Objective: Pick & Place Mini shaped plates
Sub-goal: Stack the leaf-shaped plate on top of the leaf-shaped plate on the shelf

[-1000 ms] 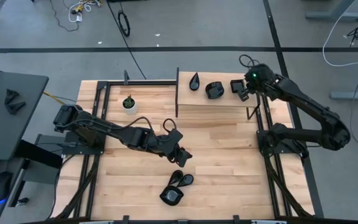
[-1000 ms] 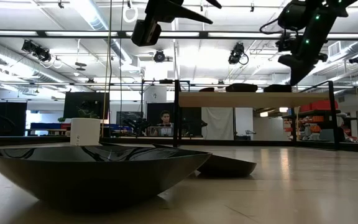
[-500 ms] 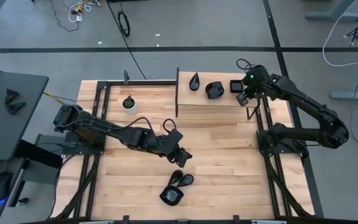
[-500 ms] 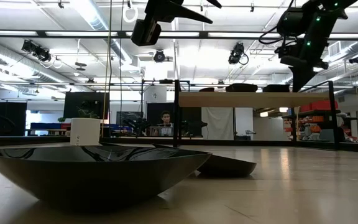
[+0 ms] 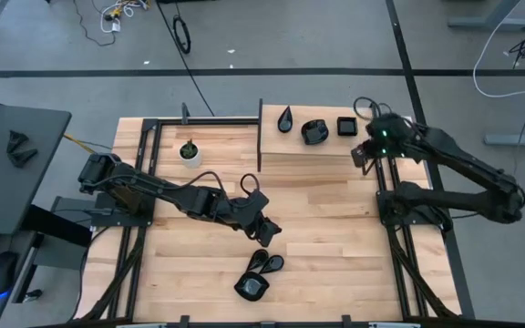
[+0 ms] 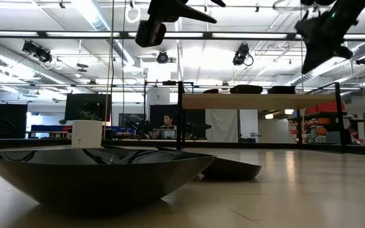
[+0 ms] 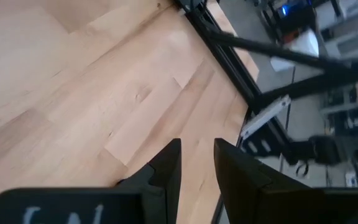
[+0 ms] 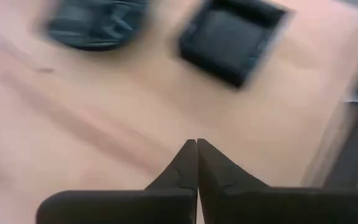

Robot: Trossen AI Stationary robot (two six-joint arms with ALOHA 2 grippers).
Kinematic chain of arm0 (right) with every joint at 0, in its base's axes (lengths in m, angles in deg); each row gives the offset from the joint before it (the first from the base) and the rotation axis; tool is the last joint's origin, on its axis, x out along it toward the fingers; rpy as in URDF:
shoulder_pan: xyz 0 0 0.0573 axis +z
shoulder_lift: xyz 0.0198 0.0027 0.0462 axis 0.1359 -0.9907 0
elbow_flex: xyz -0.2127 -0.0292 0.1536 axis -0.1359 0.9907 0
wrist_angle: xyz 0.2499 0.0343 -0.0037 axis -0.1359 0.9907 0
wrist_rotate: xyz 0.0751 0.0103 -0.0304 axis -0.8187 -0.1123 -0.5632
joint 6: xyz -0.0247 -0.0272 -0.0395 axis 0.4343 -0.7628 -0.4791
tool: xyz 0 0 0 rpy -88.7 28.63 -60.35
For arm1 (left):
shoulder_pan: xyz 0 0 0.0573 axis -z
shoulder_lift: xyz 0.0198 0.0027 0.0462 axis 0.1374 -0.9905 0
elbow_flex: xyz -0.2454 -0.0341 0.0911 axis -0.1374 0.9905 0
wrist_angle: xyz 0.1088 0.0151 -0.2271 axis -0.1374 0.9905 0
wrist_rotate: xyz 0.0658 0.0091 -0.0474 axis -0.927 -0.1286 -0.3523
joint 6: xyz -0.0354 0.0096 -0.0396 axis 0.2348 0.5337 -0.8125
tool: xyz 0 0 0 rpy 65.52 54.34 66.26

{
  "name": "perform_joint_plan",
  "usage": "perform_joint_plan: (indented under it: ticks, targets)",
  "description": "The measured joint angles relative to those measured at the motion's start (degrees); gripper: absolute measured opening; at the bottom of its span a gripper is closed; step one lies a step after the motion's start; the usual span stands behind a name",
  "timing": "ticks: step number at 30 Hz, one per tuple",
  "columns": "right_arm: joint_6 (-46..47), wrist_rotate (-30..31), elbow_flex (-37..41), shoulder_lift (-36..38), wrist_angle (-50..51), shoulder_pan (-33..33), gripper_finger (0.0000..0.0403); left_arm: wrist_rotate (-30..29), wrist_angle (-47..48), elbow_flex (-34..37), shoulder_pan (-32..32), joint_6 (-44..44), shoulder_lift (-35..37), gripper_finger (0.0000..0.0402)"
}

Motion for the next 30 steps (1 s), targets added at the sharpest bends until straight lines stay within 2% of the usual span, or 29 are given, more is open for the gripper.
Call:
perform_joint_plan:
  ticks: [6,9,12,15,20,24,30]
  targets:
    - [15.1,3.8,-0.1,3.1,-3.1,21.9,0.0001,9.8,1.9,0.0,1.0,5.8,0.0,0.0099]
    - [20.8,8.0,-0.1,1.1,-5.5,33.9,0.0001,14.0,6.6,0.0,3.4,5.1,0.0,0.0099]
    - [25.7,12.4,-0.1,-2.9,-9.2,44.9,0.0,15.1,12.7,0.0,7.5,3.4,0.0,0.0099]
    - [28.3,15.6,-0.1,-8.4,-14.5,53.9,0.0,12.6,17.5,0.0,12.8,1.2,-0.1,0.0099]
    - [29.4,16.5,-0.1,-19.1,-23.0,63.6,0.0,1.6,18.6,0.9,20.8,-6.5,-0.3,0.0099]
    - [32.7,16.4,-0.1,-27.0,-26.8,68.0,0.0,-3.5,17.4,3.7,23.8,-12.0,-0.3,0.0109]
    - [39.2,13.6,-0.1,-34.6,-32.0,71.4,0.0,-10.3,11.0,10.8,25.2,-17.7,-0.3,0.0168]
